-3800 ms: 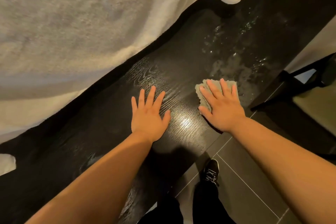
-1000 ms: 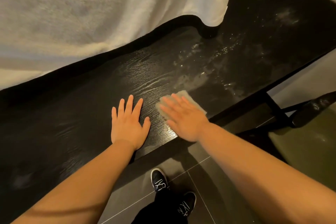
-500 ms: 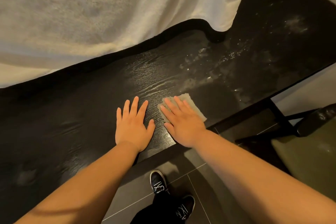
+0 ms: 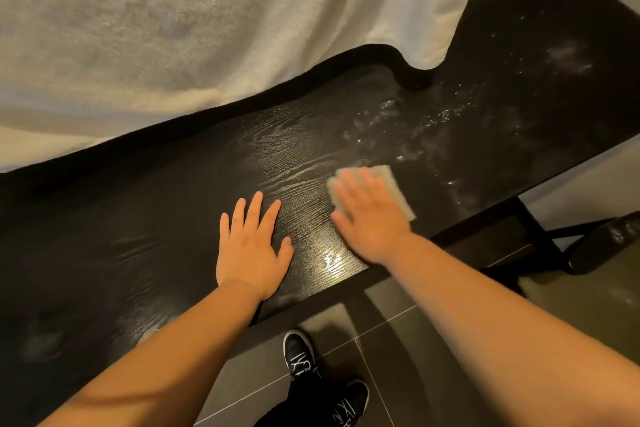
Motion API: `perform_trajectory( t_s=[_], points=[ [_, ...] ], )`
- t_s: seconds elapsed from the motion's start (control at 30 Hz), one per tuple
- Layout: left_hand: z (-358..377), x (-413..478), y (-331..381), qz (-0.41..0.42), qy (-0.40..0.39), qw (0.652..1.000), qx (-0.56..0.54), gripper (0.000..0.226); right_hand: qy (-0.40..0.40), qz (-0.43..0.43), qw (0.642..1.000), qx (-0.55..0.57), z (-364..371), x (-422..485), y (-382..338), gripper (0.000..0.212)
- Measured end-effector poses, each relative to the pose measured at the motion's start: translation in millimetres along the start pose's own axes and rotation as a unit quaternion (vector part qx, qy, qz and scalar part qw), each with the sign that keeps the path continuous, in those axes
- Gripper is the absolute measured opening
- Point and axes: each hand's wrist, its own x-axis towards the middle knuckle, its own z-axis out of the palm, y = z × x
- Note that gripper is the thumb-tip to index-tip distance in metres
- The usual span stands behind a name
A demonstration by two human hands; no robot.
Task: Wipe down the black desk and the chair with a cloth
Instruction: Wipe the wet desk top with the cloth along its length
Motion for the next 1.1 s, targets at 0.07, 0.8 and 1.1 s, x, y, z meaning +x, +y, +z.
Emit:
perform_trajectory(
  t_s=[0.07,0.8,1.1],
  points=[
    [0.2,0.2,0.6,0.001,0.004,1.000,0.008,0.075,-0.020,-0.073,0.997,-0.012,10.0,-4.4,-30.3,0.075],
    [-10.7,20.1,27.5,-0.059,0.034,0.994,-0.085,0.068,-0.040,-0.095,0.995,-0.014,2.5,-4.5,4.3,0.066],
    [-9.0,45.0,103.7,-0.001,-0.040,0.997,-0.063,0.073,-0.031,0.166,0.984,-0.052,-27.3,-17.3,121.8,0.076]
  ],
)
